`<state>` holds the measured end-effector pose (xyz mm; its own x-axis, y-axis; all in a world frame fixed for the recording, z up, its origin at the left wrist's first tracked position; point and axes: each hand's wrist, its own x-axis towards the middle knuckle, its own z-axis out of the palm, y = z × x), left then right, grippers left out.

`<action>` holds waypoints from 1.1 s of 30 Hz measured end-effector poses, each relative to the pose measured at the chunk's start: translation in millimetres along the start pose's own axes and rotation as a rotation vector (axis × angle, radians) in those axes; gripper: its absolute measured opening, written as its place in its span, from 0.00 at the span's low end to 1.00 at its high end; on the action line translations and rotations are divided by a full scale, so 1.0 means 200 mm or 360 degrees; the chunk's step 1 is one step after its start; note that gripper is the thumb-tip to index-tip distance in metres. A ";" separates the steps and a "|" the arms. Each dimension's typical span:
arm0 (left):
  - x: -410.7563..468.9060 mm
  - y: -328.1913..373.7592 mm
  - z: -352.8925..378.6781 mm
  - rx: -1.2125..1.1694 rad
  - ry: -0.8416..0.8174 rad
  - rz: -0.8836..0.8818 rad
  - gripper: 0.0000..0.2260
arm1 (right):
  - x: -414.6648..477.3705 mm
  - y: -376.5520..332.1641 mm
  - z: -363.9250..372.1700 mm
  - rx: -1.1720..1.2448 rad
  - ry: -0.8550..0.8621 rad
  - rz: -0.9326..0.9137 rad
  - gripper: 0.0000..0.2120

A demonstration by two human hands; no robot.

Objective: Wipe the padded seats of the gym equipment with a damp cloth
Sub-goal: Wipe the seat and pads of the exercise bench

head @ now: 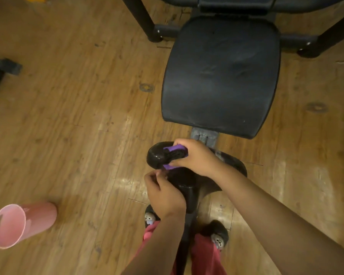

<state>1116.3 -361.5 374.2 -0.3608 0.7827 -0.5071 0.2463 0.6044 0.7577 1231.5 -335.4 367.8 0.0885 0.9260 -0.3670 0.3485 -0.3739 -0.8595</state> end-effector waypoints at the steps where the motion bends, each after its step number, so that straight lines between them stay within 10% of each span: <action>1: 0.00 0.01 0.00 0.0018 0.0003 -0.0016 0.07 | 0.01 0.02 -0.01 -0.0028 0.0016 0.0009 0.11; 33: -0.01 0.00 0.00 -0.0146 0.0138 -0.0126 0.09 | 0.26 -0.20 -0.01 -0.0889 -0.0781 -0.0130 0.14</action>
<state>1116.8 -363.5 374.8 -0.4533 0.7150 -0.5322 0.1320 0.6444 0.7532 1225.0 -272.9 383.4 -0.3392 0.7713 -0.5386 0.7696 -0.1018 -0.6304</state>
